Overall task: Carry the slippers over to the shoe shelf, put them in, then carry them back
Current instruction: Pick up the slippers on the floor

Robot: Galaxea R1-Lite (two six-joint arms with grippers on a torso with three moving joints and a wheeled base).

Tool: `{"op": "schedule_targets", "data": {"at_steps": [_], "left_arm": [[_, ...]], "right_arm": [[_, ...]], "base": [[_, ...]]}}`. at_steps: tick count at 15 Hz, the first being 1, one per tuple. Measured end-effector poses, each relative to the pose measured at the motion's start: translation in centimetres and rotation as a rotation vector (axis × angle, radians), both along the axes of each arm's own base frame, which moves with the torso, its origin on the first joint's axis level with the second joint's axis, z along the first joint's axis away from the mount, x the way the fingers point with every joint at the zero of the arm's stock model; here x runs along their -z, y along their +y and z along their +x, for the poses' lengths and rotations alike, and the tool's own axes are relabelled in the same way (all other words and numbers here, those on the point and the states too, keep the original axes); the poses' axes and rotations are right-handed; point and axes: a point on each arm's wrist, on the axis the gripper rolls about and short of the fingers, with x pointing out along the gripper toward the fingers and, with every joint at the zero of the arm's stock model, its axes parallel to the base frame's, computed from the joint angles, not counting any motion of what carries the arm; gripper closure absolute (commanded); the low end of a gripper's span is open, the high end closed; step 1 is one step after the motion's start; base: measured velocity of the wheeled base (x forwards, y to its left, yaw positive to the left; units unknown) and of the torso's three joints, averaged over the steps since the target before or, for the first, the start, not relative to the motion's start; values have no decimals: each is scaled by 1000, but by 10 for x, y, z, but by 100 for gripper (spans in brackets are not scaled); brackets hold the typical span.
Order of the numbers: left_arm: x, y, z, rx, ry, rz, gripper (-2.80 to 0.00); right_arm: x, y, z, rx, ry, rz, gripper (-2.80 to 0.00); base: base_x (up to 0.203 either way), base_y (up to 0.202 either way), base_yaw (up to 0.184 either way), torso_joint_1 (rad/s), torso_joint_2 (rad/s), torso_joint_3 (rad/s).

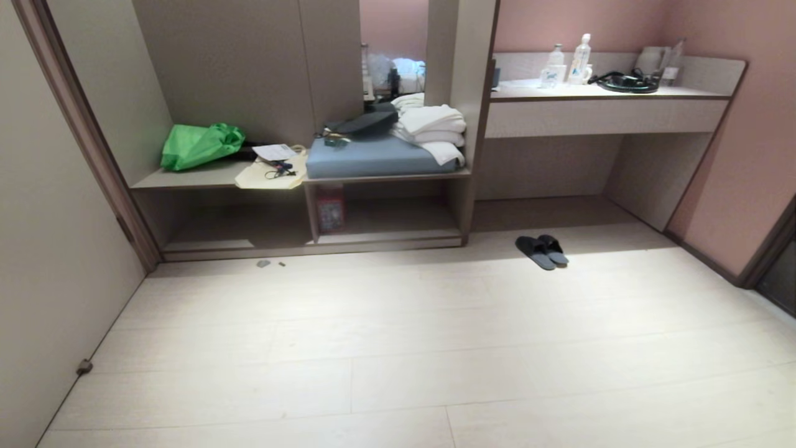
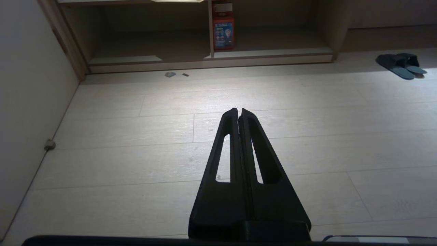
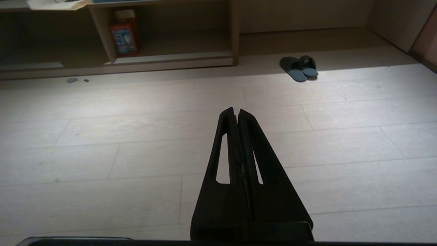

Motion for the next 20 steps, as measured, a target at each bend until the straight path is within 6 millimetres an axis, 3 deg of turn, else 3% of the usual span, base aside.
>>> {"op": "schedule_targets", "data": {"at_steps": [20], "left_arm": [[0, 0, 0, 1, 0, 0, 0]], "right_arm": [[0, 0, 0, 1, 0, 1, 0]], "base": [[197, 0, 0, 2, 2, 1]]}}
